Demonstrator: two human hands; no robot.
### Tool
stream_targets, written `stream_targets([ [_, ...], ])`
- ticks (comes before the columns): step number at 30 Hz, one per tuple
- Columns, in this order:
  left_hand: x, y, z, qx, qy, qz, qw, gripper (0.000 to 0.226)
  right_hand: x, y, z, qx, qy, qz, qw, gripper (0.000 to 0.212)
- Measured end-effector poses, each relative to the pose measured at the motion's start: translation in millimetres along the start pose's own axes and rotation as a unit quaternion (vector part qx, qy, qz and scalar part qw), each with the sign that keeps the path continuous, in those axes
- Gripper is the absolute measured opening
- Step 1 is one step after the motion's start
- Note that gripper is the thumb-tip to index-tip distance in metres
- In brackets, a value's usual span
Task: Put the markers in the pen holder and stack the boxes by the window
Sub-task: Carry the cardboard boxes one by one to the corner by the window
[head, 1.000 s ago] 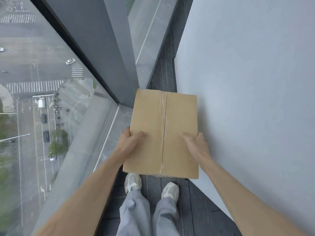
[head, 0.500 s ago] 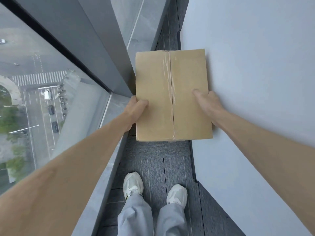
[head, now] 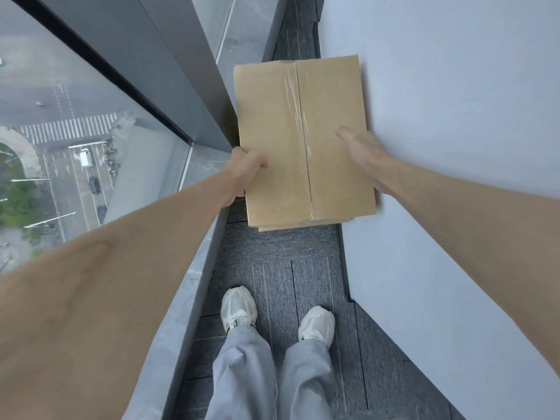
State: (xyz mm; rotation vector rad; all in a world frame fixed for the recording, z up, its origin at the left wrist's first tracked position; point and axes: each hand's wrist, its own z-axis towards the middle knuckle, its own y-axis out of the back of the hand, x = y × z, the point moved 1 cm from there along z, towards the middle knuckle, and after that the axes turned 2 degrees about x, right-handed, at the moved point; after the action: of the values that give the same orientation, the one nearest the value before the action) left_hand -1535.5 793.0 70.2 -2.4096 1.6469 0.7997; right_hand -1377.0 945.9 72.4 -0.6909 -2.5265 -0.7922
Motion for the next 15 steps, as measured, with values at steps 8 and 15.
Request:
stream_targets([
  [8, 6, -2, -8, 0.008, -0.006, -0.018, 1.0, 0.059, -14, -5, 9, -0.039, -0.004, -0.054, 0.998, 0.094],
  [15, 12, -1, -12, 0.021, -0.003, -0.038, 0.999, 0.075, -20, -2, 5, -0.045, -0.013, -0.085, 0.995, 0.086],
])
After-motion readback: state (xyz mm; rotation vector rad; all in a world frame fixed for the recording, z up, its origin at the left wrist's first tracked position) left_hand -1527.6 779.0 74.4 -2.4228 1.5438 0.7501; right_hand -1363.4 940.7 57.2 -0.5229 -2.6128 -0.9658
